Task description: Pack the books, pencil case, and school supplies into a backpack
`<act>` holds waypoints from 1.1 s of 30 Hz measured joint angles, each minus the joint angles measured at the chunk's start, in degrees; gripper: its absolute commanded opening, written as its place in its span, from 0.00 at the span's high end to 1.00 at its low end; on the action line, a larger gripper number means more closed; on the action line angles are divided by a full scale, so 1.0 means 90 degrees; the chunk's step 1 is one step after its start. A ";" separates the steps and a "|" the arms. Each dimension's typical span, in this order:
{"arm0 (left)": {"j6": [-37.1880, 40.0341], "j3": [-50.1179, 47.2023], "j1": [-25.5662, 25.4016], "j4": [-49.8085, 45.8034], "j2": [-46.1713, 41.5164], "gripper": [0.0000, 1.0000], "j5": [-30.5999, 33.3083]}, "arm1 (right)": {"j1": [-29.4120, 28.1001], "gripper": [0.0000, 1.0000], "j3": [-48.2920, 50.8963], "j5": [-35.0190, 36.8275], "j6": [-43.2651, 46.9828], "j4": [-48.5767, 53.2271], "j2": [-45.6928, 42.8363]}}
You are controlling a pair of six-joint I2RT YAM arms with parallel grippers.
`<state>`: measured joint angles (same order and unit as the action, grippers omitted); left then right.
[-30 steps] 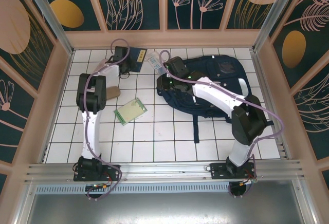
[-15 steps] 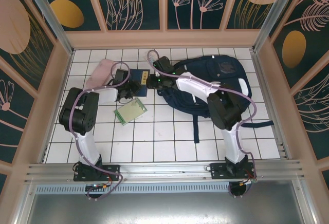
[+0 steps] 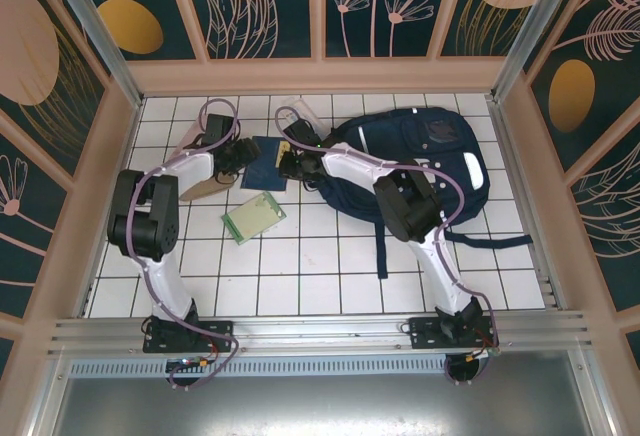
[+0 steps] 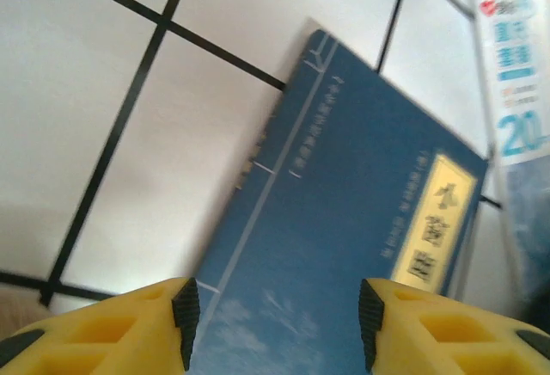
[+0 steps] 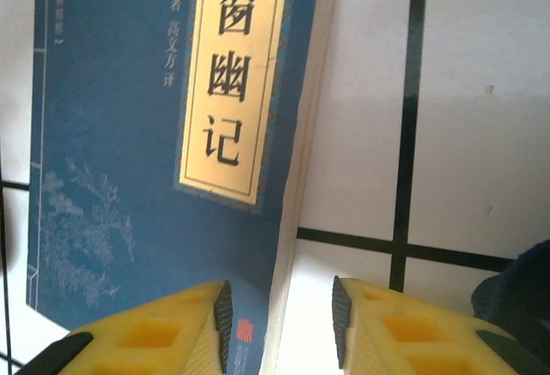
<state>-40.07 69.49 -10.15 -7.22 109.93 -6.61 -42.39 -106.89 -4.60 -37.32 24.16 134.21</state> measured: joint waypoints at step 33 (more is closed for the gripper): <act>-0.0491 -0.1158 0.0525 0.2472 0.0228 0.58 -0.3682 | 0.0403 0.68 -0.0325 -0.0697 -0.0083 -0.0163 0.0381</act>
<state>-44.49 59.07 -5.43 15.03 111.98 -39.75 -38.76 -109.82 -10.87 -38.06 22.70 137.64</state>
